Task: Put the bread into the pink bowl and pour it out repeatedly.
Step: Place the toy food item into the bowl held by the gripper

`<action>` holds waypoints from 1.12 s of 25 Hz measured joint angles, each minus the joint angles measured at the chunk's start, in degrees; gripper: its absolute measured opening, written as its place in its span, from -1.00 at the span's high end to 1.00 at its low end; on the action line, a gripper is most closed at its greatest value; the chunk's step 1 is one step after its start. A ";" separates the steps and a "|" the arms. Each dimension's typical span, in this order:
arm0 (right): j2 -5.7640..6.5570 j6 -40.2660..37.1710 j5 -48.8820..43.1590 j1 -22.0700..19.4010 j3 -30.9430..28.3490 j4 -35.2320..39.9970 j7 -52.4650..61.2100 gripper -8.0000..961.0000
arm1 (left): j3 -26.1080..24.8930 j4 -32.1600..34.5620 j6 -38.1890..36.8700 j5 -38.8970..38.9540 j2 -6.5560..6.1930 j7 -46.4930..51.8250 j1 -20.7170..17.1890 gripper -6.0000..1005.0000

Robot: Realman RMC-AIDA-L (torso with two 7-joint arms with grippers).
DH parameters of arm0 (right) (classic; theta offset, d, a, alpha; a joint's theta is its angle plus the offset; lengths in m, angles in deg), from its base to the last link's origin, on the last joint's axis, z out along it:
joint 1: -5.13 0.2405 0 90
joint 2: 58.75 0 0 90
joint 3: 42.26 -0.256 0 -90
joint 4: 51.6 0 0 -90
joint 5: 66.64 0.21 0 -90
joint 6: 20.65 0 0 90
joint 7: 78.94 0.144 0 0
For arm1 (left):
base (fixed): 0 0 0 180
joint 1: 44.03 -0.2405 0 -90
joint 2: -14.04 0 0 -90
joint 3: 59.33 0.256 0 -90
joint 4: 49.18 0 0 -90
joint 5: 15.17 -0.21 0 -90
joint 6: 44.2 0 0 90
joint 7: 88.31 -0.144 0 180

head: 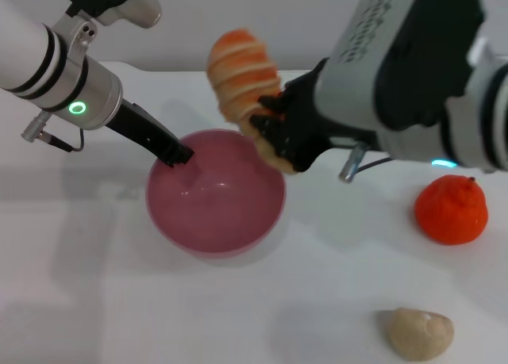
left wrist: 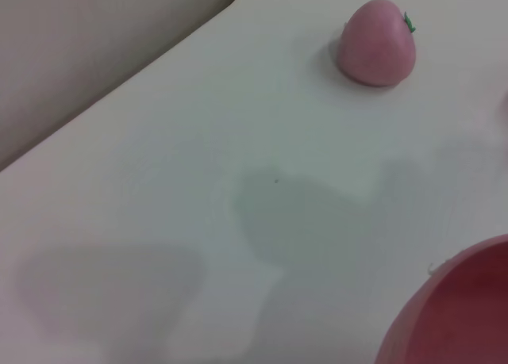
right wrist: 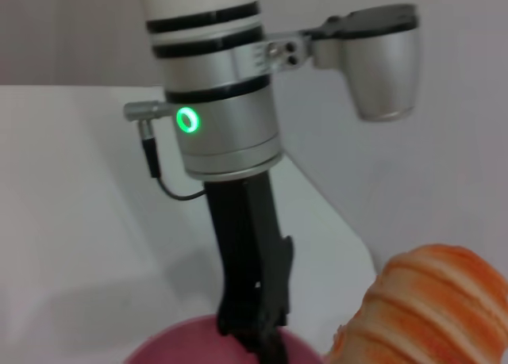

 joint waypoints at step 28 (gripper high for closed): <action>0.15 3.37 4.40 2.36 1.72 -9.14 -0.04 0.42 | 0.14 -0.06 -0.59 0.11 -0.10 -0.34 0.08 0.78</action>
